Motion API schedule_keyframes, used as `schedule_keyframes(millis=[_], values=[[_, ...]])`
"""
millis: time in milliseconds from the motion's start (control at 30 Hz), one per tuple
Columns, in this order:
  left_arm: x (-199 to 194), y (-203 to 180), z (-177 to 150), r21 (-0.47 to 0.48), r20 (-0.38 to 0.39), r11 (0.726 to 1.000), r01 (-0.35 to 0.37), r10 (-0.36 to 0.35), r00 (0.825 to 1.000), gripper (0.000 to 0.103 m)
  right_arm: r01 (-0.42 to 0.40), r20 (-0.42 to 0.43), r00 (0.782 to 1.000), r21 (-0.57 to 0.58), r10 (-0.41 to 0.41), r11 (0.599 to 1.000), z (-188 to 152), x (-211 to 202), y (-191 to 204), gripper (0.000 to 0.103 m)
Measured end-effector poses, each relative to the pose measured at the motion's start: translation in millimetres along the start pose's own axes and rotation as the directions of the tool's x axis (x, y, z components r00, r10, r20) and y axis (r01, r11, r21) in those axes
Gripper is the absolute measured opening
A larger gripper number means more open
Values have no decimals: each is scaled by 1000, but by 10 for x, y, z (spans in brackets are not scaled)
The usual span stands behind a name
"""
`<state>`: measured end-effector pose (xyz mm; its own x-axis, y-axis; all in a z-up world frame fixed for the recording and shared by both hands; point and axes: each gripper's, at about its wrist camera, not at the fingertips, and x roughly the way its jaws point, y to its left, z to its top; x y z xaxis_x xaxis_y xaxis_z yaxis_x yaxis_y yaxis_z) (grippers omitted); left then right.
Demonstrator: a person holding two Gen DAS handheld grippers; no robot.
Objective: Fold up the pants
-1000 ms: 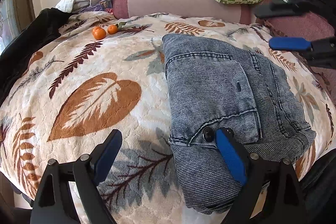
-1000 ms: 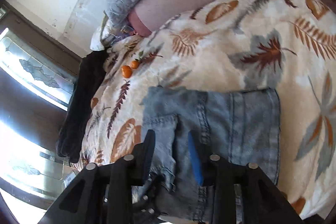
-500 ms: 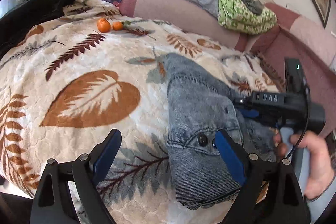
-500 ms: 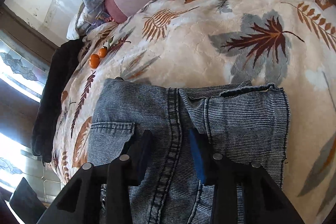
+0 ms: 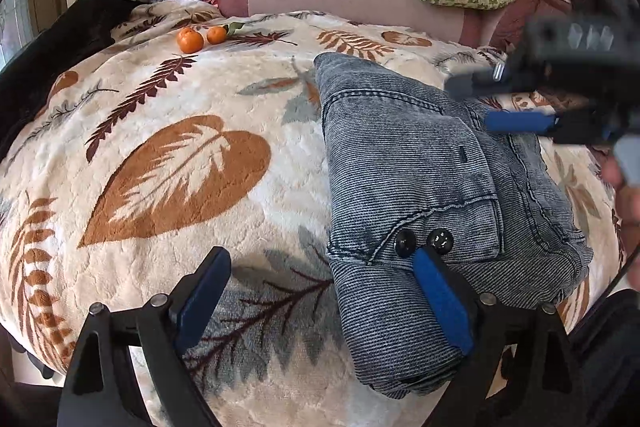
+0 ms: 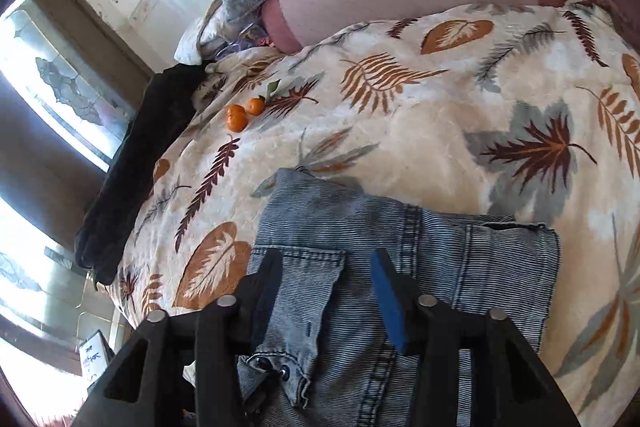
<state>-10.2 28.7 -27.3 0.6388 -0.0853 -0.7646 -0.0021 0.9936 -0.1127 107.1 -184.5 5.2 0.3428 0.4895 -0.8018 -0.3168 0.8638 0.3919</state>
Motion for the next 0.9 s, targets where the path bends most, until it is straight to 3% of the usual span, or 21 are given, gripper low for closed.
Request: schedule_keyframes(millis=[33, 67, 100, 200, 233, 300, 333, 367, 400, 433, 500, 533, 567, 600, 733, 833, 900], values=[[-39, 38, 12, -25, 8, 999, 36, -36, 999, 93, 93, -75, 993, -26, -95, 995, -71, 223, -75, 68], [-97, 87, 31, -56, 19, 995, 88, -88, 996, 93, 103, -109, 988, -41, -107, 994, -159, 398, -185, 68], [-178, 170, 53, -98, 49, 985, 141, -137, 989, 93, 77, -58, 995, -47, -80, 996, -200, 381, -235, 68], [-340, 455, 109, -247, 145, 939, 238, -207, 968, 93, 98, -89, 991, -51, -102, 994, -158, 328, -172, 68], [-287, 526, 126, -290, 124, 913, 286, -260, 958, 93, 104, -104, 988, -69, -111, 992, -143, 356, -156, 68], [-72, 566, 99, -367, 42, 852, 374, -387, 921, 93, 94, -131, 986, -56, -101, 994, -98, 380, -176, 69], [44, 529, 43, -397, -10, 833, 385, -423, 906, 92, 90, -147, 985, -40, -94, 995, -69, 381, -188, 69], [137, 462, 0, -394, -61, 836, 381, -438, 897, 90, 94, -168, 981, -33, -98, 995, -28, 373, -180, 69], [98, 392, -12, -354, -47, 861, 365, -406, 912, 90, 104, -170, 980, -27, -107, 994, 25, 319, -140, 68], [50, 319, -8, -327, -47, 872, 365, -400, 915, 90, 111, -152, 982, -35, -115, 993, 88, 240, -68, 68], [32, 252, -10, -335, -43, 830, 446, -487, 872, 81, 103, -104, 988, -90, -112, 991, 258, 74, 135, 69], [22, 242, -10, -353, -40, 813, 463, -508, 861, 69, 102, -97, 989, -115, -114, 988, 370, 32, 247, 69], [7, 240, 9, -353, -33, 818, 455, -497, 867, 66, 105, -100, 988, -145, -120, 984, 495, 24, 364, 69], [14, 241, 25, -359, -30, 811, 461, -504, 863, 65, 109, -117, 984, -177, -131, 978, 618, 59, 479, 69], [106, 336, 47, -449, -14, 744, 495, -560, 829, 65, 146, -233, 947, -305, -222, 941, 998, 492, 880, 69], [135, 315, 55, -458, -17, 744, 487, -555, 831, 65, 192, -277, 904, -419, -326, 887, 1075, 900, 1100, 69], [146, 278, 67, -442, -26, 757, 481, -547, 837, 65, 229, -318, 854, -477, -410, 848, 1058, 1204, 1127, 69]])
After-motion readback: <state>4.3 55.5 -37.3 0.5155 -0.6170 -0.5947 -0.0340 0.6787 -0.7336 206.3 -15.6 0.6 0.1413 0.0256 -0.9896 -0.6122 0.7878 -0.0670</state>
